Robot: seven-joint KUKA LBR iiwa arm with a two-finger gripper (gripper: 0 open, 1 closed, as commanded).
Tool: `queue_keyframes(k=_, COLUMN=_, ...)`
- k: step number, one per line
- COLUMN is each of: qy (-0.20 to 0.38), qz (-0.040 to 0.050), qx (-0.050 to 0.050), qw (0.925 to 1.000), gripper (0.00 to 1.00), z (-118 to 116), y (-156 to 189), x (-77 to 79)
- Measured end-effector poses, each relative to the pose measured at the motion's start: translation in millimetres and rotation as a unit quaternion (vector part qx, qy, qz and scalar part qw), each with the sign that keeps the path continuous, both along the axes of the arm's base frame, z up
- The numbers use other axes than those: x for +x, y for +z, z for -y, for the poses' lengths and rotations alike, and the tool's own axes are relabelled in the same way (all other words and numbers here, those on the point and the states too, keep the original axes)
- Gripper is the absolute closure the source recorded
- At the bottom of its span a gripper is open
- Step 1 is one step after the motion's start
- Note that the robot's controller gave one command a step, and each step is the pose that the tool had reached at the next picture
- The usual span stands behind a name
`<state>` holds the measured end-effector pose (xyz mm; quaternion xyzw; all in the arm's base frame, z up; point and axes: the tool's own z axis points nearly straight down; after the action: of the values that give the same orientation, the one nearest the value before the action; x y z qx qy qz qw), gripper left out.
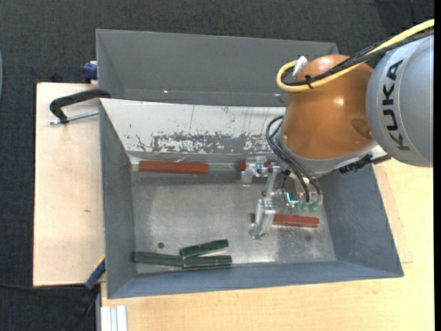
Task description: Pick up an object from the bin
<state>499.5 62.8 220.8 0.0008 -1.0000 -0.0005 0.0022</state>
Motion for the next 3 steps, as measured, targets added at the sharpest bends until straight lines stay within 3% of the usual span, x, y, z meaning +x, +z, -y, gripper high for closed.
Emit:
queue_keyframes(k=1, qy=-0.001, qz=0.0030, qx=0.000, qw=1.0000, gripper=0.00, z=0.3, y=2.6, x=1.4)
queue_keyframes(k=2, qy=0.014, qz=0.0062, qx=0.000, qw=0.9999, gripper=0.00, z=7.5, y=-49.0, x=1.1)
queue_keyframes(k=3, qy=0.111, qz=0.0006, qx=0.000, qw=0.9938, gripper=0.00, z=4.4, y=-85.1, x=-4.9)
